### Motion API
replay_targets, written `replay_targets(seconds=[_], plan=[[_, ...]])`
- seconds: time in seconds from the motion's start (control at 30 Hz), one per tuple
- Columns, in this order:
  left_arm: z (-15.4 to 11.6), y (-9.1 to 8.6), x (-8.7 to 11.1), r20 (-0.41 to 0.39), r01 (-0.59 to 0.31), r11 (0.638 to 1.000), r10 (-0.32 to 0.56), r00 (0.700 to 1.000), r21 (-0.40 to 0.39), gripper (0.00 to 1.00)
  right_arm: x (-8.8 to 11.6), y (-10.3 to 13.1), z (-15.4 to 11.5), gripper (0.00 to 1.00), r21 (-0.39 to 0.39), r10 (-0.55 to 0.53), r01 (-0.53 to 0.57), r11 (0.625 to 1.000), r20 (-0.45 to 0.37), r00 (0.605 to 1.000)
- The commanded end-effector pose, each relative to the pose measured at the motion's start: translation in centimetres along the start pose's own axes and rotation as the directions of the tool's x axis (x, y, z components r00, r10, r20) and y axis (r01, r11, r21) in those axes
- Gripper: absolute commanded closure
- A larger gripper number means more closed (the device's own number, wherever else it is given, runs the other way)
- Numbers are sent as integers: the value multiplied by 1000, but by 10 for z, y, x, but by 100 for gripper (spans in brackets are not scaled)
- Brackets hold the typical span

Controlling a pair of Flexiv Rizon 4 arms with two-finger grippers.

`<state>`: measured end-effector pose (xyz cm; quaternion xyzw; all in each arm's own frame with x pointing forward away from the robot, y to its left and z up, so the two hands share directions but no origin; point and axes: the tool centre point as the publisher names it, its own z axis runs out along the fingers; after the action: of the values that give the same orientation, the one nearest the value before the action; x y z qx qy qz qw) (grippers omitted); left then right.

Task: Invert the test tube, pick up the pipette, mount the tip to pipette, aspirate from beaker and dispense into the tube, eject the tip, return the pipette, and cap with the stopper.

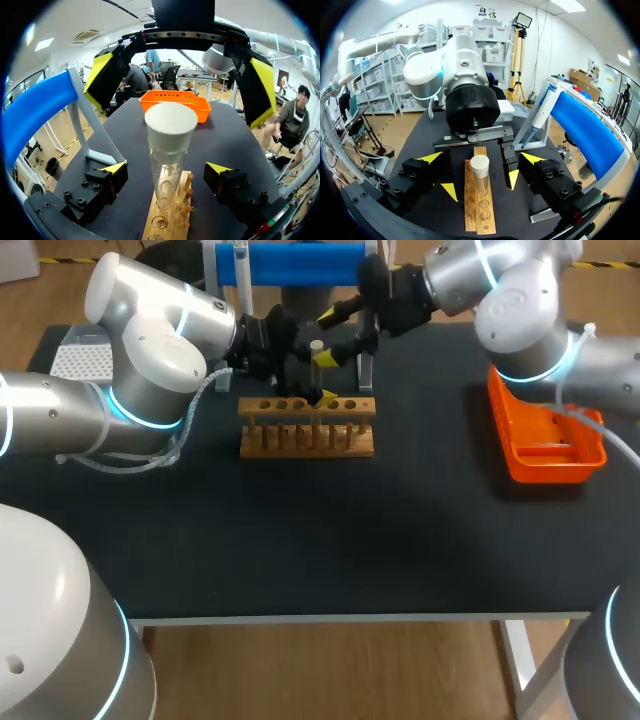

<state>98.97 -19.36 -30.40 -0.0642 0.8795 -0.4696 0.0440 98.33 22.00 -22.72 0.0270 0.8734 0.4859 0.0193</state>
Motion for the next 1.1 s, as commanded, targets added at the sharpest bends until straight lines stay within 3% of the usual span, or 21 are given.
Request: replay_targets(seconds=[0.03, 0.3, 0.73, 0.77, 0.8, 0.83, 0.97, 1.07, 1.1], plan=[[0, 0, 0, -1, 0, 1000, 0, 1000, 0, 0, 2, -1, -4, 0, -17, -7, 7, 1000, 0, 1000], [0, 0, 0, -1, 0, 1000, 0, 1000, 0, 0, 1, 1, -8, 0, -57, -11, 12, 998, 8, 1000], [0, 0, 0, -1, 0, 1000, 0, 1000, 0, 0, 4, 7, -16, 0, -256, -60, 48, 965, -37, 998], [0, 0, 0, -1, 0, 1000, 0, 1000, 0, 0, 5, 8, -17, 5, -276, -66, 52, 960, -42, 997], [0, 0, 0, -1, 0, 1000, 0, 1000, 0, 0, 6, 9, -17, 36, -295, -77, 61, 953, -43, 996], [0, 0, 0, -1, 0, 1000, 0, 1000, 0, 0, 6, 10, -18, 55, -309, -88, 72, 948, -39, 995], [0, 0, 0, -1, 0, 1000, 0, 1000, 0, 0, 9, 12, -18, 60, -352, -115, 93, 931, -42, 992], [0, 0, 0, -1, 0, 1000, 0, 1000, 0, 0, 10, 14, -17, 85, -379, -126, 97, 920, -53, 991], [0, 0, 0, -1, 0, 1000, 0, 1000, 0, 0, 10, 15, -17, 100, -392, -127, 93, 915, -62, 990]])
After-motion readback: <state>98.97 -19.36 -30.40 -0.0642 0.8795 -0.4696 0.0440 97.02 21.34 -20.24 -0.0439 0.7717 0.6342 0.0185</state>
